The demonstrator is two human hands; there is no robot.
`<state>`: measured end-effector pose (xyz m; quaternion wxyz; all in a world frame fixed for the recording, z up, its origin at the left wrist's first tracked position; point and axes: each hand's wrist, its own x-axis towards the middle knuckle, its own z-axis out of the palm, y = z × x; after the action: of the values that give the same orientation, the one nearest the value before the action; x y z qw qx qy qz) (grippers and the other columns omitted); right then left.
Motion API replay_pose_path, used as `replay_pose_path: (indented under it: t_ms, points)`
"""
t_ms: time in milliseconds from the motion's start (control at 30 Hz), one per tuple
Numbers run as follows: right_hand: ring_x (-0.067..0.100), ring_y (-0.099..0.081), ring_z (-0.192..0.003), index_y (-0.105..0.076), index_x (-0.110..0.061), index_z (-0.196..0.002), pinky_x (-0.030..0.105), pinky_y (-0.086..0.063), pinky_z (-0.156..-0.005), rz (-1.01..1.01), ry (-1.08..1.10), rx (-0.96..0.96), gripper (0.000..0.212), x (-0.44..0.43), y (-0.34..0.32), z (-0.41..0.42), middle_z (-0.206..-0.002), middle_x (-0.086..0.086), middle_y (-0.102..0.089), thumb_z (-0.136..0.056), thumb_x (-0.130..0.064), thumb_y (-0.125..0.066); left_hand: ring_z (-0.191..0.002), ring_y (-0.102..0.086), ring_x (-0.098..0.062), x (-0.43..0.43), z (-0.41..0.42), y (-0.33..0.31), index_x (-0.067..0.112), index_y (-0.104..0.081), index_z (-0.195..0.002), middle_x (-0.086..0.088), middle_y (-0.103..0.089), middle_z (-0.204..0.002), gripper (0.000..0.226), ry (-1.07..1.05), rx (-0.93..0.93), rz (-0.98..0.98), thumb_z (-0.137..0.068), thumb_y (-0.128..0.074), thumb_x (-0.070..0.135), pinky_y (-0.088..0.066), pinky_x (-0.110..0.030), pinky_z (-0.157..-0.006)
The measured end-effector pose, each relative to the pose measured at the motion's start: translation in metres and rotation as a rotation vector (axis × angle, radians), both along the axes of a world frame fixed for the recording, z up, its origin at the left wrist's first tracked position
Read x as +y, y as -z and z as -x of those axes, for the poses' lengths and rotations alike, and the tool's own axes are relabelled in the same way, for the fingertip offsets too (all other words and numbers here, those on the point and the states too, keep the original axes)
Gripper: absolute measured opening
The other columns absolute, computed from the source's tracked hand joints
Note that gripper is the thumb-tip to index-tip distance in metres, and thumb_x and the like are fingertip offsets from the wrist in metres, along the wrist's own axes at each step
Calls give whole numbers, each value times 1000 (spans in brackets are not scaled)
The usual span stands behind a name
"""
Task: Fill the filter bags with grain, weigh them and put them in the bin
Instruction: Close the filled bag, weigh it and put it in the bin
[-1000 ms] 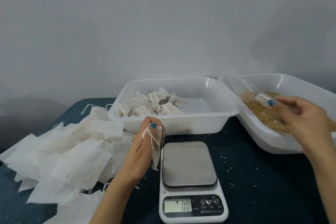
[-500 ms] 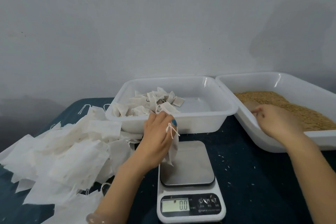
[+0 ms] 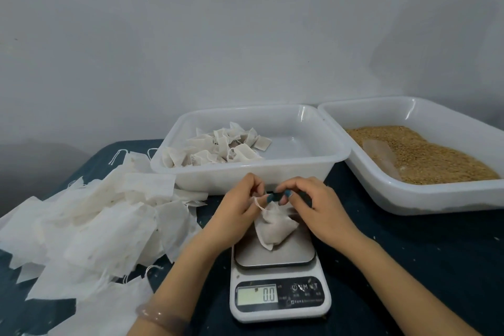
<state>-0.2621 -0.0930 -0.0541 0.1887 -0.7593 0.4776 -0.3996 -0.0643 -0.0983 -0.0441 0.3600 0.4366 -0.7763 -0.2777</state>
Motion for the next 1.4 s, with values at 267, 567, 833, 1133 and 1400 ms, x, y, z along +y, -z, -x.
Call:
replay_pose_path:
  t_ms: [267,567,833,1133,1400]
  points:
    - [2,-53,-93,-67,-34,-103,20,-42,-77,37,92,-62,22,-1,7,2,-80,-23,-66,-98,-17,-54,-90,-61,-1,1,-13,-2,26,-58,-104,19,-65,-98,10,-94,149,27,-98,-58,35,-44,-10,-77]
    - [5,-52,-81,-62,-32,-80,25,-41,-69,94,151,-74,22,2,10,2,-78,-15,-61,-98,-32,-50,-101,-65,-7,4,-18,-7,37,-59,-104,18,-67,-106,29,-135,252,52,-88,-52,60,-46,-10,-82]
    - [6,-52,-79,-59,-34,-76,25,-42,-67,86,162,-80,23,1,11,3,-76,-13,-60,-98,-31,-51,-97,-66,-7,3,-22,-6,39,-60,-98,18,-68,-102,25,-142,263,53,-87,-53,60,-46,-10,-78]
    - [6,-52,-78,-58,-35,-76,23,-40,-67,73,160,-58,22,1,12,3,-76,-10,-59,-96,-37,-48,-99,-63,-1,0,-25,-4,40,-59,-102,20,-68,-103,25,-167,131,63,-90,-49,59,-45,-8,-77]
    - [6,-51,-78,-60,-33,-77,21,-39,-66,74,168,-61,22,1,12,2,-76,-10,-58,-94,-40,-47,-89,-52,-1,4,-15,1,35,-55,-113,12,-63,-85,26,-194,-164,130,-93,-52,50,-38,-13,-72]
